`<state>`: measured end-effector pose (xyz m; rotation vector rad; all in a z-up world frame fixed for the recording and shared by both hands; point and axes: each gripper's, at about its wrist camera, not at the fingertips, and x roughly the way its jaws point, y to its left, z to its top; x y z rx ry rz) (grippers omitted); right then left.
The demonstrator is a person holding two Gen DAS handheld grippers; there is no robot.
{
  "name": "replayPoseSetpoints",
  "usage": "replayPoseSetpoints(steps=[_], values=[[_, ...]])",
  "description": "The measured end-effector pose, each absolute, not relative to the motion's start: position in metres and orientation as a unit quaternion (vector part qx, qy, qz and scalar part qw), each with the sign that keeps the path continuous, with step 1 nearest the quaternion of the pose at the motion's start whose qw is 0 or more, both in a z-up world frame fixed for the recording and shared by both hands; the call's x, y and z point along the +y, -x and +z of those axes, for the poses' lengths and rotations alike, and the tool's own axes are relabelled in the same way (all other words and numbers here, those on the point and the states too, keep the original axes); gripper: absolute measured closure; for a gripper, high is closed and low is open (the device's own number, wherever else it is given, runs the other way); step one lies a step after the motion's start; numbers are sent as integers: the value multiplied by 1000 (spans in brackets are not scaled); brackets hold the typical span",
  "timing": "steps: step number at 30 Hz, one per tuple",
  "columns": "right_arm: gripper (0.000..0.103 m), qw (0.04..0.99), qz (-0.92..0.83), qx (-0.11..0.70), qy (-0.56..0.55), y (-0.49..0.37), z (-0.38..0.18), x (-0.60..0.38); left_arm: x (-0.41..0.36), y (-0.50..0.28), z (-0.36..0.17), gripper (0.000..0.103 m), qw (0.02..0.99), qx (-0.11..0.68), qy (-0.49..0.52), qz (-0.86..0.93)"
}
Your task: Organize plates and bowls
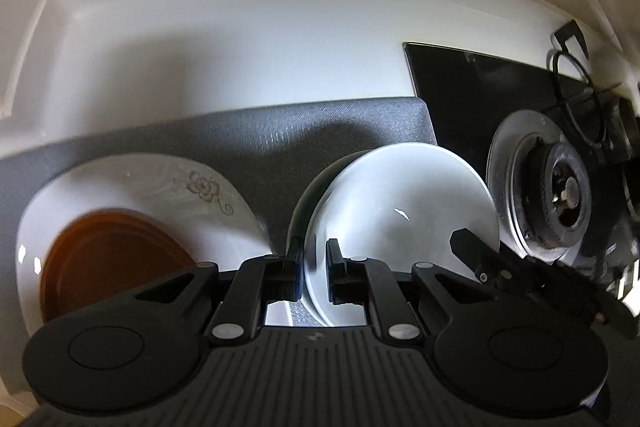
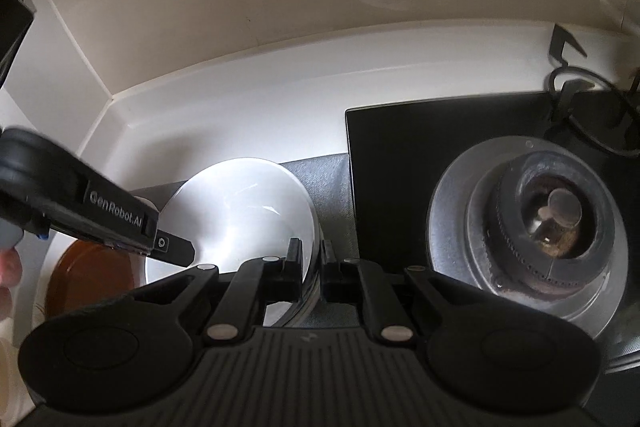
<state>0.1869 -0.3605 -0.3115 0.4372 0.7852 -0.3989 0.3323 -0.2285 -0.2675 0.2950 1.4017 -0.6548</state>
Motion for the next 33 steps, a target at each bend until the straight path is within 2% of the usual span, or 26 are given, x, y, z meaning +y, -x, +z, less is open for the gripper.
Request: replayPoseSetpoints(steps=[5, 13, 17, 24, 26, 31, 33], values=[[98, 883, -198, 357, -233, -182, -314, -365, -200, -351, -276, 92, 672, 681, -36, -288], [98, 891, -199, 354, -204, -184, -315, -360, -174, -353, -269, 92, 660, 699, 35, -275], [98, 891, -200, 355, -198, -184, -313, -358, -178, -348, -269, 92, 676, 684, 2, -274], [97, 879, -175, 360, -260, -166, -306, -372, -199, -339, -261, 91, 699, 647, -59, -299], [93, 876, -174, 356, -276, -159, -304, -376, -203, -337, -260, 91, 707, 633, -80, -306], [66, 851, -173, 354, -346, -148, -318, -387, -216, -335, -259, 90, 727, 599, -129, -309], [66, 839, -160, 352, -384, -146, -328, -389, -220, -338, -263, 88, 727, 598, -138, -309]])
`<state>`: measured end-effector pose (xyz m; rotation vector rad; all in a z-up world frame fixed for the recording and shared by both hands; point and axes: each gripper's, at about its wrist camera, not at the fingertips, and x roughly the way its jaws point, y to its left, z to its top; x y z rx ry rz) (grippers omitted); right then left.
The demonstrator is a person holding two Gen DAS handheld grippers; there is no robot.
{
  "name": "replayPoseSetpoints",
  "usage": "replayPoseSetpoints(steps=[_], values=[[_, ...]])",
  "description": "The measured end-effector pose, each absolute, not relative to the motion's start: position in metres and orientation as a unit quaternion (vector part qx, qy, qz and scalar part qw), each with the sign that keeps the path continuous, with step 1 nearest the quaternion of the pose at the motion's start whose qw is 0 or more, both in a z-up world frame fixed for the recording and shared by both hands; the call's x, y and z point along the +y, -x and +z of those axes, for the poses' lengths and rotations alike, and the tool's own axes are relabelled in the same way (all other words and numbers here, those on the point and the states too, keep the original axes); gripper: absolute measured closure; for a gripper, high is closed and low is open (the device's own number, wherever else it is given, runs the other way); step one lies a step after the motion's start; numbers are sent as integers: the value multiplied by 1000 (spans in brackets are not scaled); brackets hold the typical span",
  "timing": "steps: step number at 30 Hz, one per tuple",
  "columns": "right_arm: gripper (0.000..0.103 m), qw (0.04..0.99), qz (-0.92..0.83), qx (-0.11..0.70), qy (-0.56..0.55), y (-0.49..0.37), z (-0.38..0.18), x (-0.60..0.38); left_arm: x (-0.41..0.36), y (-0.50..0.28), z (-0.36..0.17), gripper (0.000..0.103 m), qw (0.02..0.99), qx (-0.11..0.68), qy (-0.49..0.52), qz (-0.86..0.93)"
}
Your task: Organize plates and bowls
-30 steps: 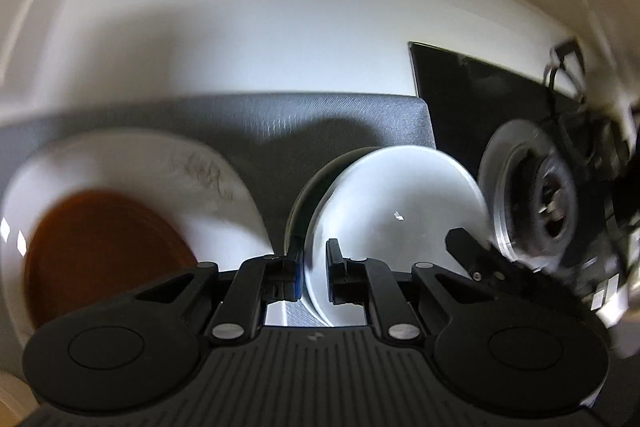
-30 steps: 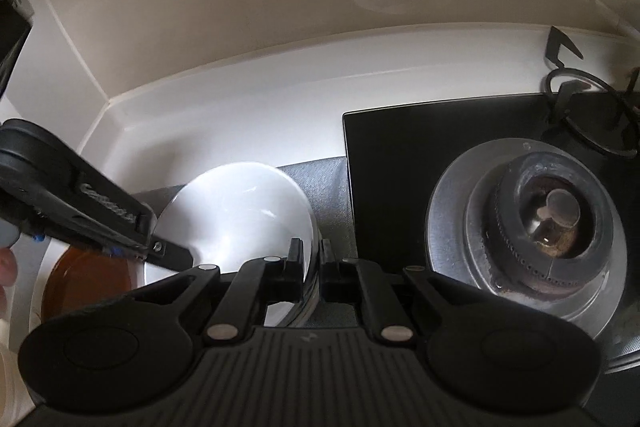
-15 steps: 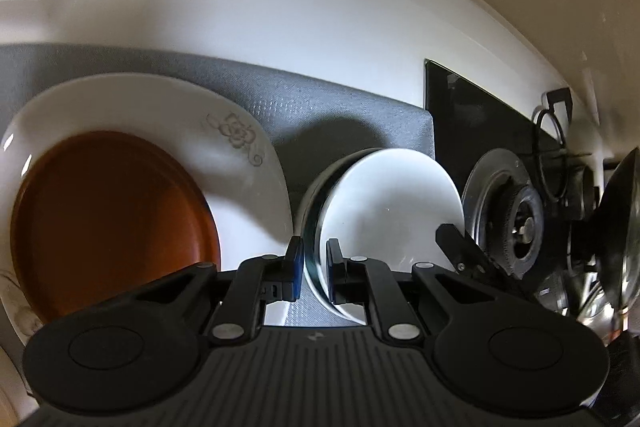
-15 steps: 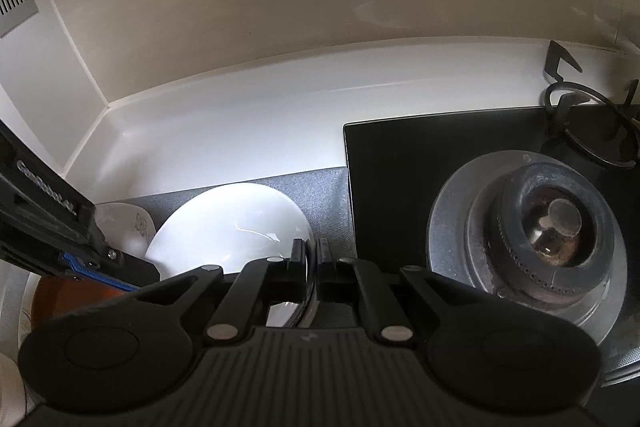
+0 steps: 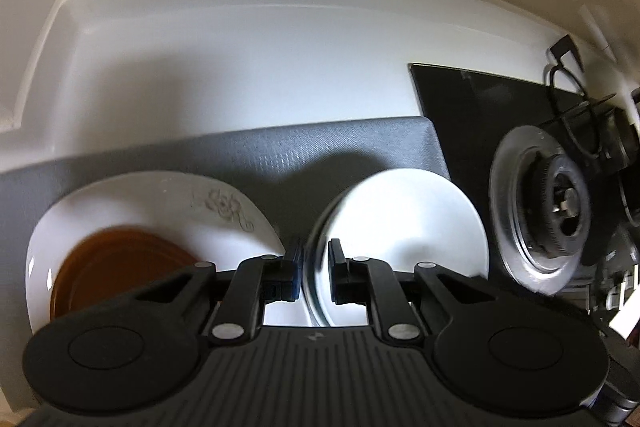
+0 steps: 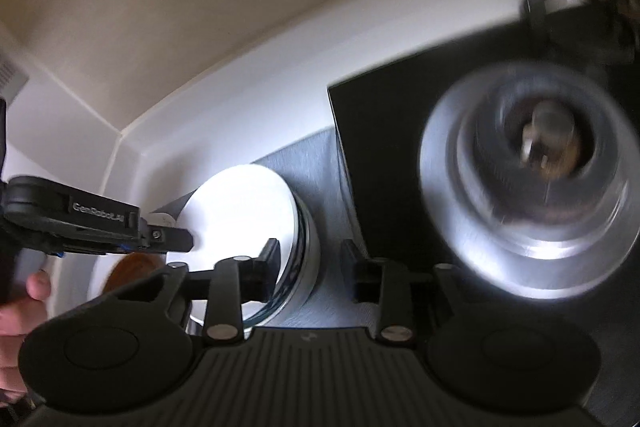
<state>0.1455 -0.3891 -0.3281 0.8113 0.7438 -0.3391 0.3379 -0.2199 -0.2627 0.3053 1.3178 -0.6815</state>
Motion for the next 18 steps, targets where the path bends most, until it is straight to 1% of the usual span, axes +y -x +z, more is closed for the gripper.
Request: replayPoseSetpoints(steps=[4, 5, 6, 7, 8, 10, 15, 17, 18], values=[[64, 827, -155, 346, -415, -147, -344, -385, -230, -339, -277, 88, 714, 601, -166, -320], [64, 824, -155, 347, -420, -149, -346, -385, -232, -337, -280, 87, 714, 598, -171, -322], [66, 822, -155, 349, -422, -151, -347, -383, -233, -335, -281, 86, 715, 595, -176, -323], [72, 825, -156, 349, -416, -153, -346, -382, -234, -333, -280, 86, 718, 590, -182, -323], [73, 830, -163, 353, -399, -155, -342, -378, -235, -329, -280, 86, 719, 585, -189, -323], [79, 842, -179, 363, -358, -157, -334, -369, -235, -322, -280, 86, 717, 583, -198, -327], [82, 835, -178, 371, -365, -147, -330, -373, -231, -305, -283, 86, 713, 578, -202, -341], [79, 836, -165, 381, -359, -148, -330, -373, -234, -300, -283, 78, 716, 570, -210, -346], [76, 833, -162, 388, -360, -150, -330, -374, -236, -299, -284, 70, 714, 571, -206, -347]])
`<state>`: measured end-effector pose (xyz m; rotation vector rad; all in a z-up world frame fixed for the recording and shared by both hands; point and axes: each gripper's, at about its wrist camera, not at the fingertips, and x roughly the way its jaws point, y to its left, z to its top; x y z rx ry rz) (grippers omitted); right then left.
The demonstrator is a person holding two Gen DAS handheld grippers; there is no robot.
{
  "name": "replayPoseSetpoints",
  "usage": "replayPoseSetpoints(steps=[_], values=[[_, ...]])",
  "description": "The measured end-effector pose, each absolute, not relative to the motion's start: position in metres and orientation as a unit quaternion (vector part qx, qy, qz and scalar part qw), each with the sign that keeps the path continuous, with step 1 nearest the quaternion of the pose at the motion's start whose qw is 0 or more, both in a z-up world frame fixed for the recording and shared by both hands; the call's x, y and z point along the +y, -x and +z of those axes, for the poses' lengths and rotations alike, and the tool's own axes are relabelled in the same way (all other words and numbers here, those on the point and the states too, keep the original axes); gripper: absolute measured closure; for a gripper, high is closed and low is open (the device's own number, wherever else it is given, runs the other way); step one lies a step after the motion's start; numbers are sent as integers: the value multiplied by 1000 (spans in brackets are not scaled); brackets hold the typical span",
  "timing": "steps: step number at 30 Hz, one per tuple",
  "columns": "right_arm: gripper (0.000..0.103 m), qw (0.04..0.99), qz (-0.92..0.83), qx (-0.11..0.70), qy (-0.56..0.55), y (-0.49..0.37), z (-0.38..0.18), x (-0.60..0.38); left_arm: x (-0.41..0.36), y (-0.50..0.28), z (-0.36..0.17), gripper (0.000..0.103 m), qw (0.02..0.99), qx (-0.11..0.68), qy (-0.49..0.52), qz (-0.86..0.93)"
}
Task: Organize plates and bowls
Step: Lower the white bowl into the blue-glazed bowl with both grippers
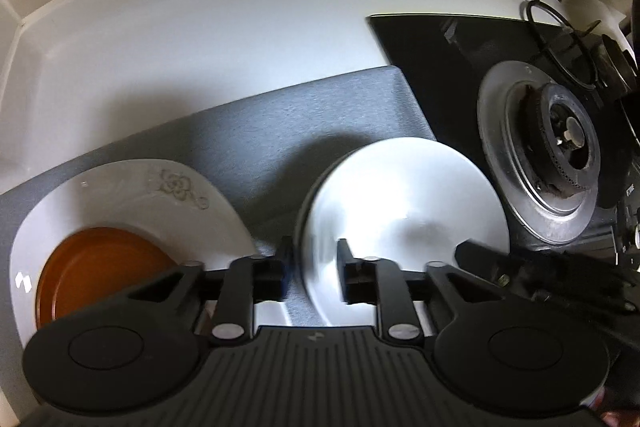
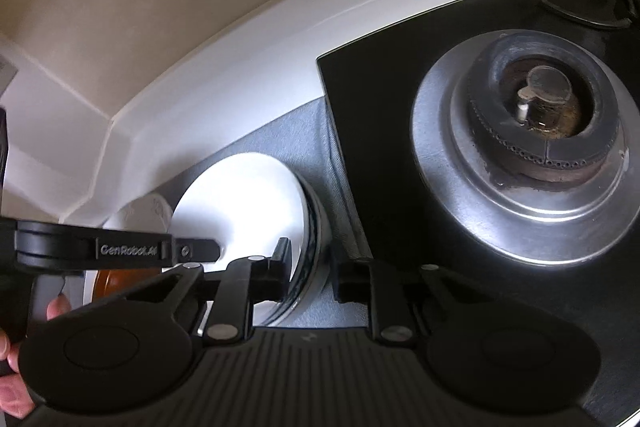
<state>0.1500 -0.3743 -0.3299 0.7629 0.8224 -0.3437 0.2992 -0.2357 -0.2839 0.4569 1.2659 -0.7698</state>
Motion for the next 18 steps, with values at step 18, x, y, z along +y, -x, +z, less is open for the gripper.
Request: replayPoseSetpoints(steps=[18], values=[[84, 830, -200, 381, -356, -145, -328, -366, -223, -295, -280, 79, 714, 585, -178, -342]])
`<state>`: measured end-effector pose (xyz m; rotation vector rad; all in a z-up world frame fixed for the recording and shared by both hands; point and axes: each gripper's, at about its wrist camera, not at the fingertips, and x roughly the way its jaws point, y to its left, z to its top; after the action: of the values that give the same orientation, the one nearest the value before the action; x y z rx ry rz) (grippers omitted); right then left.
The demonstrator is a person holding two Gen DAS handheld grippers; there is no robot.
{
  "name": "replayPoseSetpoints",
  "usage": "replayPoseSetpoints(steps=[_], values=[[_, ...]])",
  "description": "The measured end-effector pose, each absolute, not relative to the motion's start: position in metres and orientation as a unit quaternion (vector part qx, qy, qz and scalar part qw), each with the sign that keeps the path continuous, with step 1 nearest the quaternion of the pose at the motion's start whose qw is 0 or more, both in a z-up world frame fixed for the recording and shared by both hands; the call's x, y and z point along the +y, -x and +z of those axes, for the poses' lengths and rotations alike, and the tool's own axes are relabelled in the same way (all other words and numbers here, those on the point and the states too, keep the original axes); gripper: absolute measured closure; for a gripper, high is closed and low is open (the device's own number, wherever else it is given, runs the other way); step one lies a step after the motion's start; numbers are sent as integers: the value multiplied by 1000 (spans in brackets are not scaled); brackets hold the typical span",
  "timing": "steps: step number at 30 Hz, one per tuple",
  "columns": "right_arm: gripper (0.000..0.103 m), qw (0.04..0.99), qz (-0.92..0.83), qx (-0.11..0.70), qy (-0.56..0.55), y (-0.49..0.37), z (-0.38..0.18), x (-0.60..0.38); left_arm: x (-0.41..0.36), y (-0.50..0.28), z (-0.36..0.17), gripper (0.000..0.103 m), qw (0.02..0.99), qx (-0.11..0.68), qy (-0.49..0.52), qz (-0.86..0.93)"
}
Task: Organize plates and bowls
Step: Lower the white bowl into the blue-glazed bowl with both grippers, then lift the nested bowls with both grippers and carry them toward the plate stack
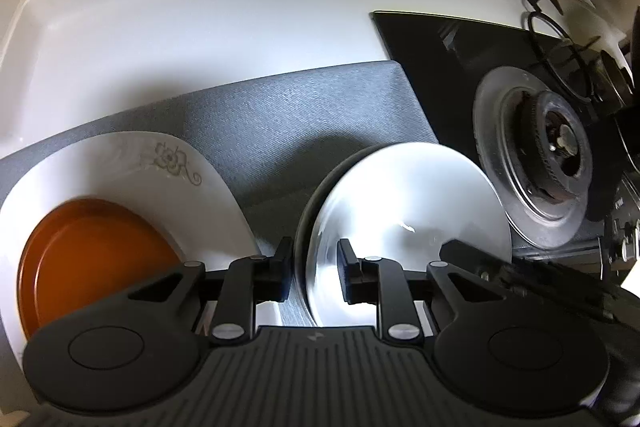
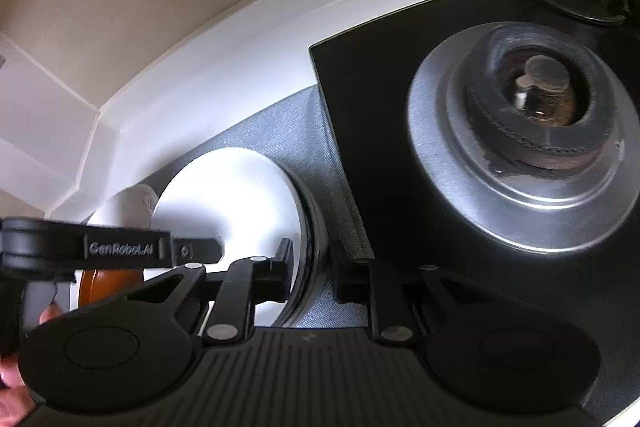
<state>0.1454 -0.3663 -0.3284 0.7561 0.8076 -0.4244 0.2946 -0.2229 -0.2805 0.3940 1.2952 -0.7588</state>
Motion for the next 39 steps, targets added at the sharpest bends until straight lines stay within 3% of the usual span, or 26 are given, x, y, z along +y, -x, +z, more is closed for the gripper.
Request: replayPoseSetpoints(steps=[21, 39], values=[[84, 864, -168, 354, -316, -164, -235, -315, -143, -312, -202, 79, 729, 614, -71, -293], [83, 853, 41, 456, -249, -246, -248, -140, 88, -310, -208, 79, 748, 653, 58, -105]])
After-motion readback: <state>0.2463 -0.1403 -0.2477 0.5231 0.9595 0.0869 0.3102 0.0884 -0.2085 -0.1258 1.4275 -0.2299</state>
